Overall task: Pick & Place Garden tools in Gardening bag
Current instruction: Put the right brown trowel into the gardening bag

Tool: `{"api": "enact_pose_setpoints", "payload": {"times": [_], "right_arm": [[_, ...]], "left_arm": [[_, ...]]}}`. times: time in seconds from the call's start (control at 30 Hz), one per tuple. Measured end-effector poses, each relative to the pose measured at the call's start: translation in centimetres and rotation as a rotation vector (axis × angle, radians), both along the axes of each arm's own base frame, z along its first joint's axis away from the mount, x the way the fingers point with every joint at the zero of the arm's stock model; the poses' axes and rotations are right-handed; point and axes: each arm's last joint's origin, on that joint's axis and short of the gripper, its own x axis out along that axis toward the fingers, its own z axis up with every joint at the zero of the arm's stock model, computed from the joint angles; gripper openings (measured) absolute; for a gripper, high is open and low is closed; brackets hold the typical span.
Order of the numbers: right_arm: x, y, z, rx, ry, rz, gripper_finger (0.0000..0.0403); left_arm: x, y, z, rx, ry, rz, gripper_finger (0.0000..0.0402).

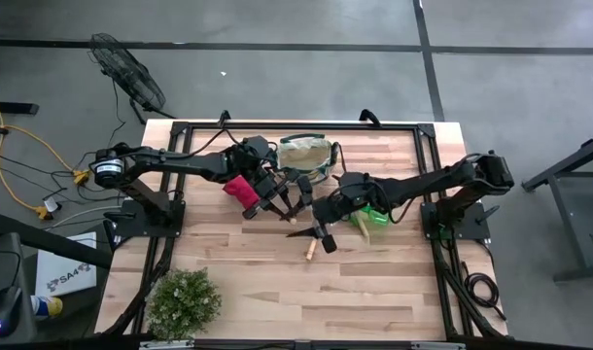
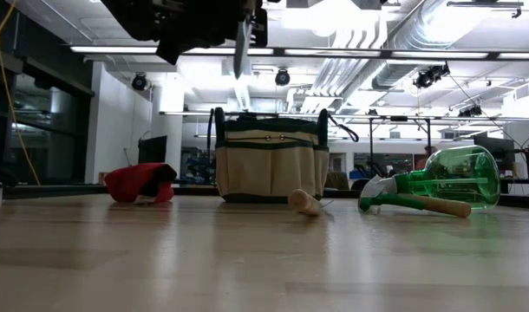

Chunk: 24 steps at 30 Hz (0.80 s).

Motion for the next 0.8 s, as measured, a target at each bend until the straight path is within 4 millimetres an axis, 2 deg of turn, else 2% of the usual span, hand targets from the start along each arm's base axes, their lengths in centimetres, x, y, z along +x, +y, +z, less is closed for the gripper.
{"api": "enact_pose_setpoints", "payload": {"times": [0.47, 0.8], "right_arm": [[-0.06, -0.15, 0.11, -0.007, -0.004, -0.014, 0.0183], [-0.11, -0.26, 0.26, -0.011, -0.008, -0.053, 0.01]], "left_arm": [[-0.04, -0.03, -0.04, -0.01, 0.01, -0.015, 0.0061], [-0.06, -0.03, -0.09, -0.012, 0.017, -0.016, 0.0061]]}}
